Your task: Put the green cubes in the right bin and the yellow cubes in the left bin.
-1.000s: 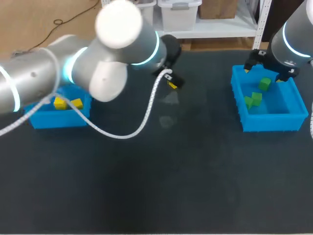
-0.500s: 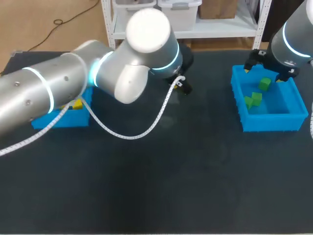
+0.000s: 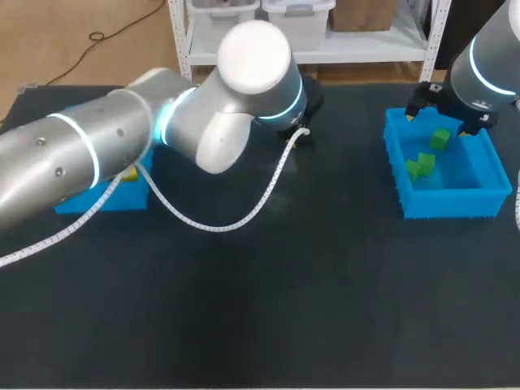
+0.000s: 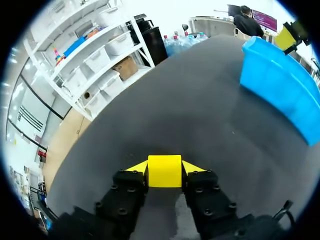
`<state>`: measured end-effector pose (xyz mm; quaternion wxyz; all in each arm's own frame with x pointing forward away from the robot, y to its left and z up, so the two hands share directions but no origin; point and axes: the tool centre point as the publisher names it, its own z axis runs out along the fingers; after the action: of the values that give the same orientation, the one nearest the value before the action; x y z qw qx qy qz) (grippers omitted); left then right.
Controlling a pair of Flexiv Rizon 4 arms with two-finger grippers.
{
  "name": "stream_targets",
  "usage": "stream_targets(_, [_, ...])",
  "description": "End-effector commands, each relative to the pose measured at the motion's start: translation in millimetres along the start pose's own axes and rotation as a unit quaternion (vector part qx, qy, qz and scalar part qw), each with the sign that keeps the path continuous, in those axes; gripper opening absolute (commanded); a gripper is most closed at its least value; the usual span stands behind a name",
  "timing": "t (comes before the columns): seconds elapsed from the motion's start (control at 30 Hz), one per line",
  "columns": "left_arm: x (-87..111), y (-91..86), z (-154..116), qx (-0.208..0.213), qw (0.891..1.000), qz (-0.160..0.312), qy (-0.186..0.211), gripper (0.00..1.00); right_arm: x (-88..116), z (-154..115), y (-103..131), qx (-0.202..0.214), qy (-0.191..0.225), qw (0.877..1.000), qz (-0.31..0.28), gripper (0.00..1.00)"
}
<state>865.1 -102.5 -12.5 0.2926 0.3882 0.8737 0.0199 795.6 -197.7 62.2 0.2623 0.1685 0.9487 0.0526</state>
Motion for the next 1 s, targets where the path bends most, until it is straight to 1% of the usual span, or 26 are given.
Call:
stream_targets(0.03, [2.7, 7.2, -23, -0.02, 1.0, -0.007, -0.023, 0.0, 1, 0, 0, 0.0, -0.002, 1.0, 0.0, 1.0])
stream_targets(0.2, [1.6, 37.9, -60, -0.053, 0.996, -0.037, -0.063, 0.0, 1, 0, 0, 0.0, -0.002, 1.0, 0.0, 1.0])
stream_targets(0.37, [12.0, 73.1, -99, -0.094, 0.988, -0.078, -0.096, 0.0, 1, 0, 0, 0.0, -0.002, 1.0, 0.0, 1.0])
stream_targets(0.63, [46.2, 122.6, -149, -0.157, 0.97, -0.14, -0.123, 0.0, 1, 0, 0, 0.0, -0.002, 1.0, 0.0, 1.0])
stream_targets(0.8, [72.1, 152.4, -172, -0.195, 0.957, -0.177, -0.123, 0.0, 1, 0, 0, 0.0, -0.002, 1.0, 0.0, 1.0])
stream_targets(1.0, [104.3, 174.5, -189, -0.225, 0.945, -0.206, -0.113, 0.0, 1, 0, 0, 0.0, -0.002, 1.0, 0.0, 1.0])
